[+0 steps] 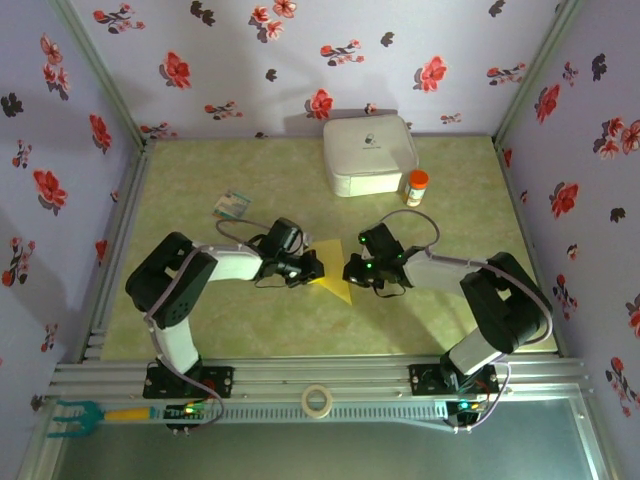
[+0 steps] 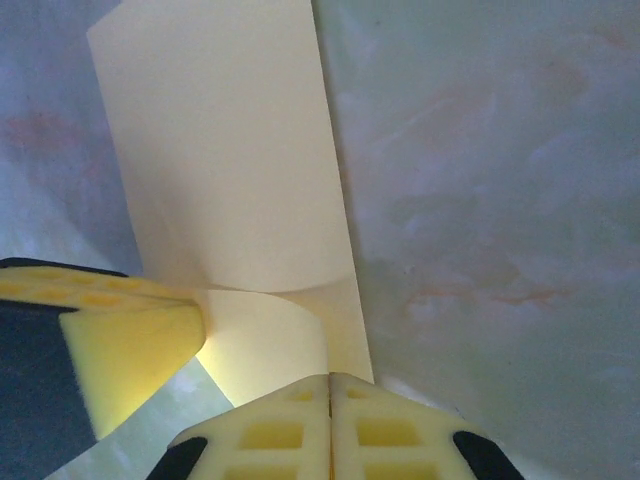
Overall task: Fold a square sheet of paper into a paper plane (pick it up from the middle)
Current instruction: Third fold the triangle at the center of the table.
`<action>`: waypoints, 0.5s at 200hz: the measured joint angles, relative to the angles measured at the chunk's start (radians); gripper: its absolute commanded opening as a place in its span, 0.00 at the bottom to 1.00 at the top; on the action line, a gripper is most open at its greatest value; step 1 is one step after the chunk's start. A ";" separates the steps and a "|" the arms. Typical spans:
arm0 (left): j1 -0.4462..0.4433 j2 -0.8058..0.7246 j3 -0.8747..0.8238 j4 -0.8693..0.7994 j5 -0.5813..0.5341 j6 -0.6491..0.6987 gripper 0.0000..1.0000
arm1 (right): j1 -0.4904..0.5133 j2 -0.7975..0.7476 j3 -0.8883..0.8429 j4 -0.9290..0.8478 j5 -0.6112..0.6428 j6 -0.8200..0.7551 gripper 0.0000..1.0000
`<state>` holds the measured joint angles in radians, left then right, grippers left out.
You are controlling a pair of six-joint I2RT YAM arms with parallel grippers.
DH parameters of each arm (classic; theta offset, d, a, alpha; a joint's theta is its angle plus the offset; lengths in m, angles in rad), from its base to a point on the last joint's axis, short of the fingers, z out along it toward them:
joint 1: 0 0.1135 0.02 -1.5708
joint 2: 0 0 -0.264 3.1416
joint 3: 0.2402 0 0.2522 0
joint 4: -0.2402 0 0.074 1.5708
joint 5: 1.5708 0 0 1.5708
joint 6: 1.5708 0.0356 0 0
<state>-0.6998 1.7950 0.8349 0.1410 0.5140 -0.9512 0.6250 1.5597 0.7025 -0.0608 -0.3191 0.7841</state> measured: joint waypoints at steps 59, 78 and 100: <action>0.038 -0.160 -0.025 -0.033 -0.060 0.012 0.43 | -0.016 -0.050 -0.030 0.037 -0.039 0.000 0.06; 0.074 -0.182 -0.036 -0.037 -0.065 0.015 0.49 | -0.027 -0.070 -0.049 0.066 -0.062 0.001 0.06; 0.098 -0.182 -0.045 -0.043 -0.065 0.016 0.50 | -0.034 -0.083 -0.066 0.098 -0.082 0.003 0.06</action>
<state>-0.6018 1.6135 0.7895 0.0982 0.4488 -0.9356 0.5911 1.4765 0.6361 0.0376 -0.4007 0.7872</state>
